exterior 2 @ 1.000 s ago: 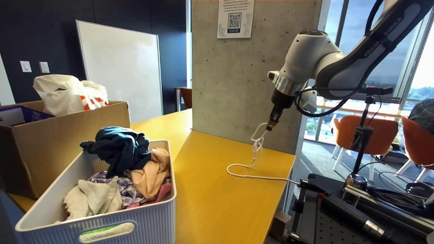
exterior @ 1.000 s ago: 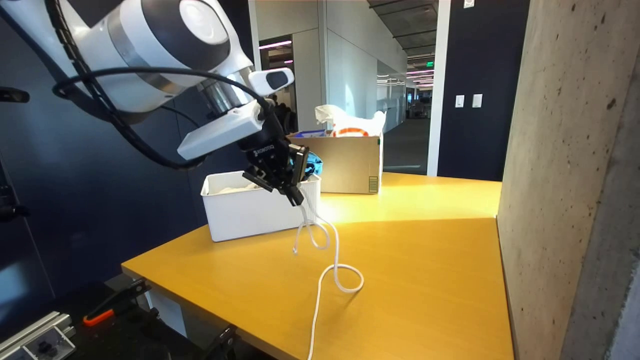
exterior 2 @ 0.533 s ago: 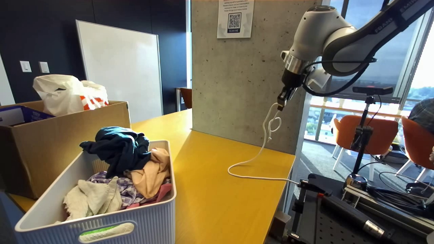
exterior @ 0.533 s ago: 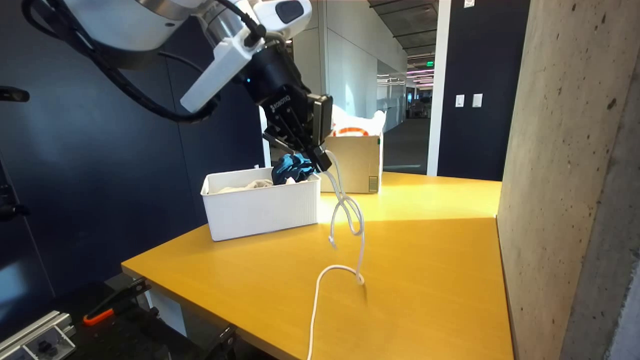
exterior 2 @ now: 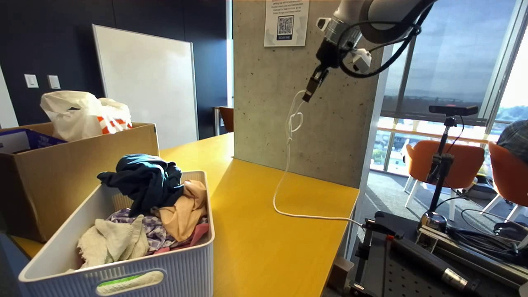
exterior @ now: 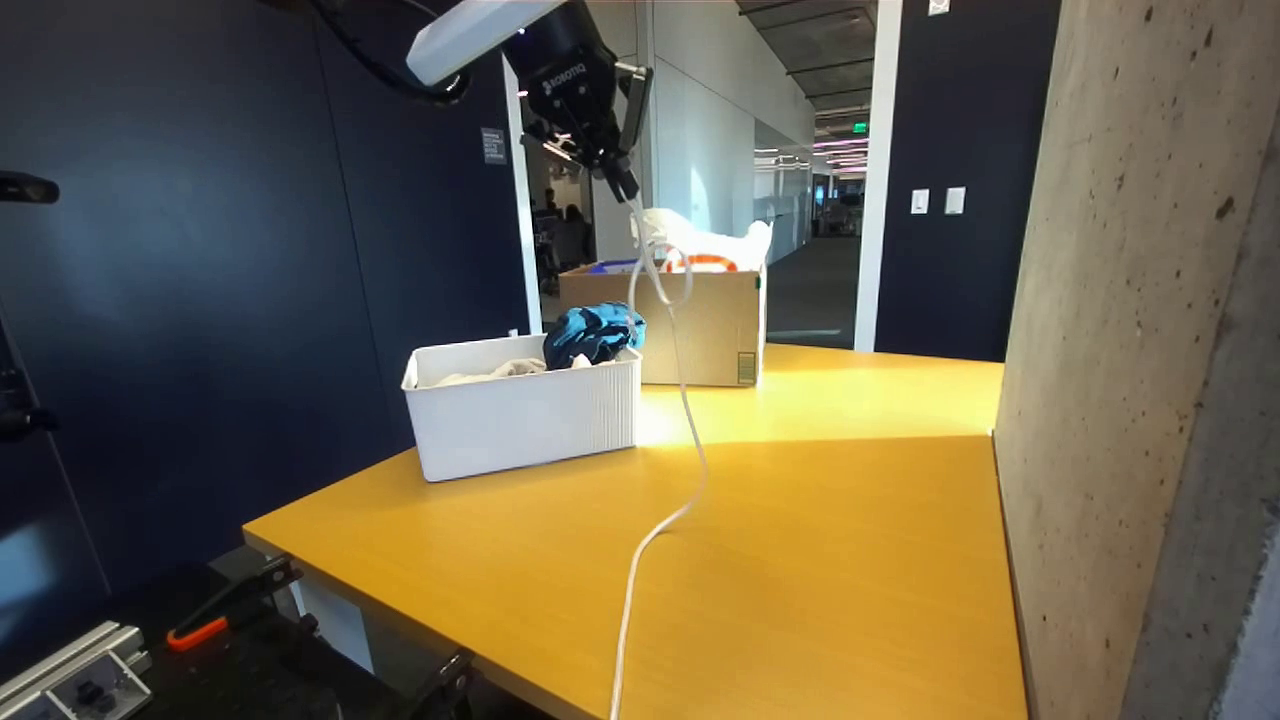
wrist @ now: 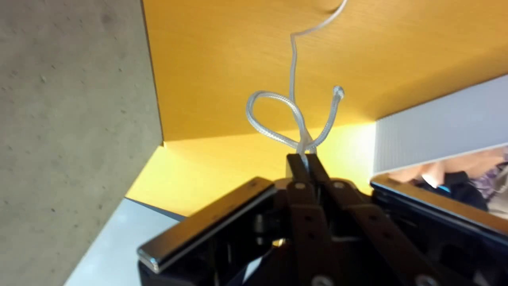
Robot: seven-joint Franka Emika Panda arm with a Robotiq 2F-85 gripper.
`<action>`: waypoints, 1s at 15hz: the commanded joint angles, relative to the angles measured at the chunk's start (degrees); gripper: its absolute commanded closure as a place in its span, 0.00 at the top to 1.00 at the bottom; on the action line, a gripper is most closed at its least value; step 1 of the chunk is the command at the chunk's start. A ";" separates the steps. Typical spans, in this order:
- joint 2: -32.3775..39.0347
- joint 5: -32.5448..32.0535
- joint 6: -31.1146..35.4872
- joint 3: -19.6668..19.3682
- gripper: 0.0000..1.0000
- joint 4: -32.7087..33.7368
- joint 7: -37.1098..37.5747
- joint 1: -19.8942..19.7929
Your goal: Straighten the shoelace
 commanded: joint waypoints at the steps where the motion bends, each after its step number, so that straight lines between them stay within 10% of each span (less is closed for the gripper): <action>1: 4.55 11.93 -0.30 -0.92 0.01 5.50 -14.25 6.24; 6: 7.99 25.16 -1.51 11.05 0.01 7.65 -24.85 4.61; 15: 2.09 25.96 -10.58 22.69 0.01 8.30 -38.68 6.23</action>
